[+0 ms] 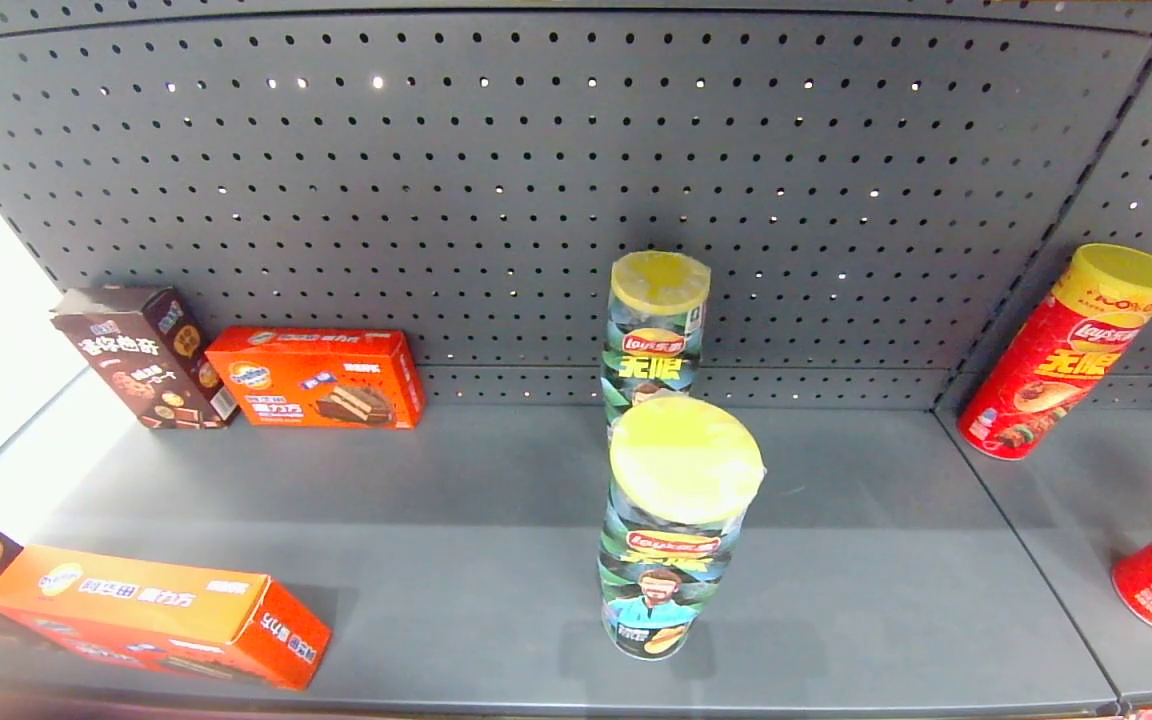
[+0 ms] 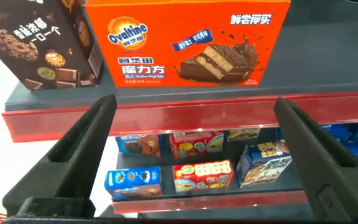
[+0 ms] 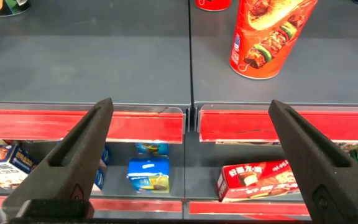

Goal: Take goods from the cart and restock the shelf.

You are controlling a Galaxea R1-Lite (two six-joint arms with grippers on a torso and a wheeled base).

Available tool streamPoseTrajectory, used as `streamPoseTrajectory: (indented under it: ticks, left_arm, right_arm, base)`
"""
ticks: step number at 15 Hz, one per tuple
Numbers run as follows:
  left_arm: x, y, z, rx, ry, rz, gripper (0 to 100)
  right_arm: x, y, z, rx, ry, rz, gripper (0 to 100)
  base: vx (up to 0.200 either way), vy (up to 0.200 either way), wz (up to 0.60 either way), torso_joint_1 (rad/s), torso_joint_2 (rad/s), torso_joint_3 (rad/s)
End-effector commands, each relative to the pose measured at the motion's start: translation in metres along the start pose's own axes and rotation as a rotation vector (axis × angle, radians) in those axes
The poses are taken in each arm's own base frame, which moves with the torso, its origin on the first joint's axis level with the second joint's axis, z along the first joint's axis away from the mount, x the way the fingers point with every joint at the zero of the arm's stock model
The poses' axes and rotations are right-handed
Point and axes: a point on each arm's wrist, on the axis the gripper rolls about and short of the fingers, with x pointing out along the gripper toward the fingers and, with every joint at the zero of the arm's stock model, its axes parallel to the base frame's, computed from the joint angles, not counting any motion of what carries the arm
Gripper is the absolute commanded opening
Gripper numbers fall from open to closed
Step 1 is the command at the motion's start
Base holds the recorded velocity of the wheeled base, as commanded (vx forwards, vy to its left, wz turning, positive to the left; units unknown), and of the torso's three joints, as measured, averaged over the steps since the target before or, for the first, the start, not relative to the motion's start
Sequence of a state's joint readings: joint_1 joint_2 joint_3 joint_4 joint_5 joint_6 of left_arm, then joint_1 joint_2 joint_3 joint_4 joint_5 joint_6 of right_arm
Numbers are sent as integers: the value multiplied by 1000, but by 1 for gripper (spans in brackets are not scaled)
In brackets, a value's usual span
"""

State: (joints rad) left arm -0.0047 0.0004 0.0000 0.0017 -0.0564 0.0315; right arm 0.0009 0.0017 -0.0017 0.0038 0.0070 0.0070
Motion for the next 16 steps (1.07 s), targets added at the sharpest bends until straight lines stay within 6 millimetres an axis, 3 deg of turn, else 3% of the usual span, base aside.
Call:
streamPoseTrajectory:
  ticks: [1, 16]
  left_arm:
    - [0, 0, 0, 1, -1, 0, 100]
    - [0, 1, 0, -21, 0, 30, 100]
  right_arm:
    - [0, 0, 0, 1, 1, 1, 100]
    - [0, 0, 0, 1, 2, 1, 100]
  base:
    - [-200, 0, 0, 2, 2, 7]
    - [0, -27, 0, 0, 0, 0]
